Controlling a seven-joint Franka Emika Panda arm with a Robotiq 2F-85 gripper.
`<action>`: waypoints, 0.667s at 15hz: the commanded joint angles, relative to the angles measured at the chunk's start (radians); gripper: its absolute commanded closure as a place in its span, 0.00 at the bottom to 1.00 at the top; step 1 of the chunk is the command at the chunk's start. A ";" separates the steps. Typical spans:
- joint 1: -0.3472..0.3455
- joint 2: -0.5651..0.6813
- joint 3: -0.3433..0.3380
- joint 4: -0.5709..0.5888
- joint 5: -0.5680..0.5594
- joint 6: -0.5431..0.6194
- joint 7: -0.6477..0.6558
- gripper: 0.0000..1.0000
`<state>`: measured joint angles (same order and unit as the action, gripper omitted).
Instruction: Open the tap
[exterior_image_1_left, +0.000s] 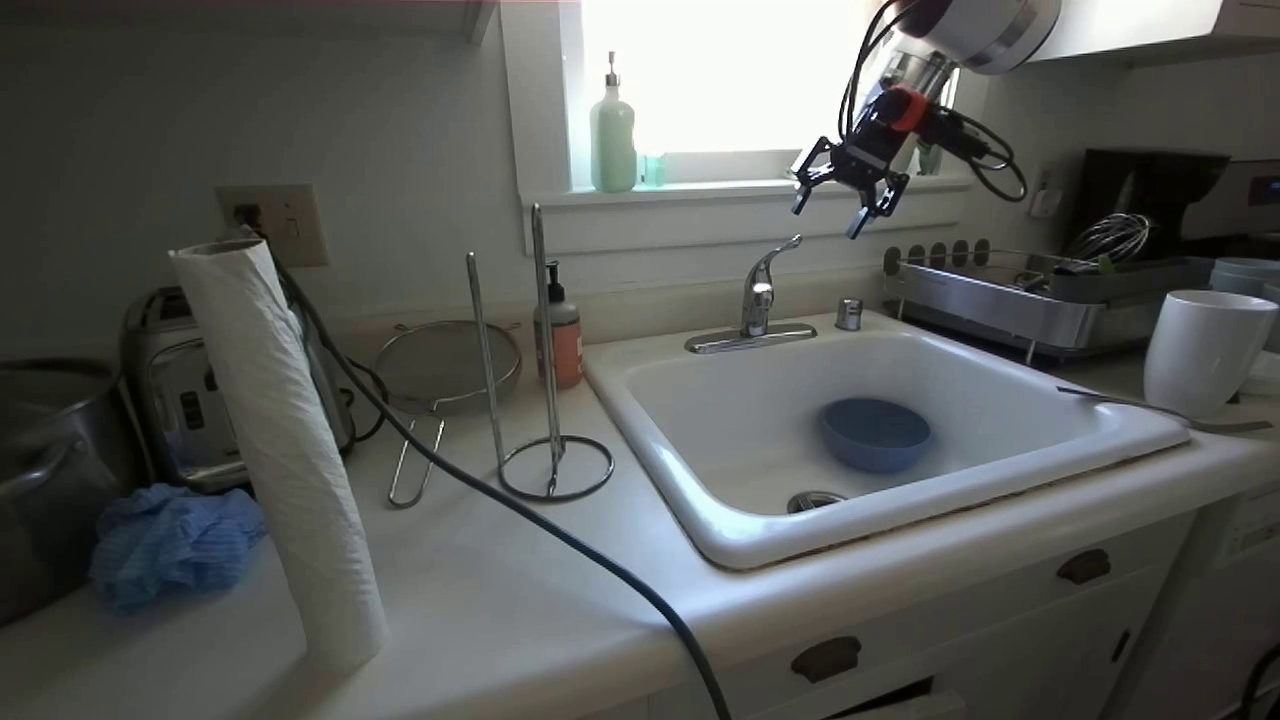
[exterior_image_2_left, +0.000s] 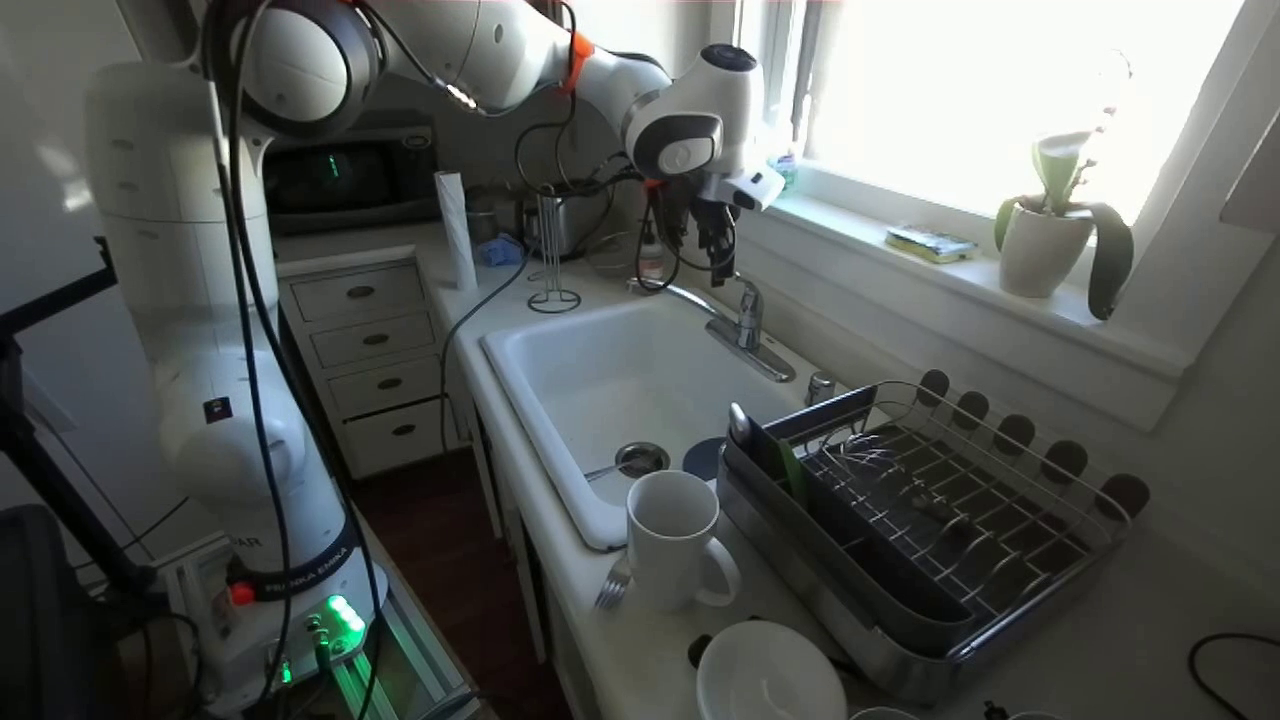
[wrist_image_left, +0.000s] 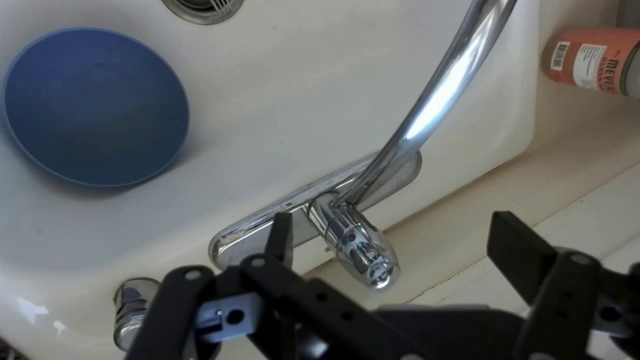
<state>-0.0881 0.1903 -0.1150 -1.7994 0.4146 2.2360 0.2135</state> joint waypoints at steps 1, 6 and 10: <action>-0.012 0.002 0.012 0.004 -0.003 -0.001 0.004 0.00; -0.014 0.033 0.015 0.018 0.024 0.039 0.008 0.00; -0.026 0.078 0.020 0.037 0.077 0.057 0.018 0.00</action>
<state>-0.0917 0.2226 -0.1134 -1.7912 0.4357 2.2540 0.2199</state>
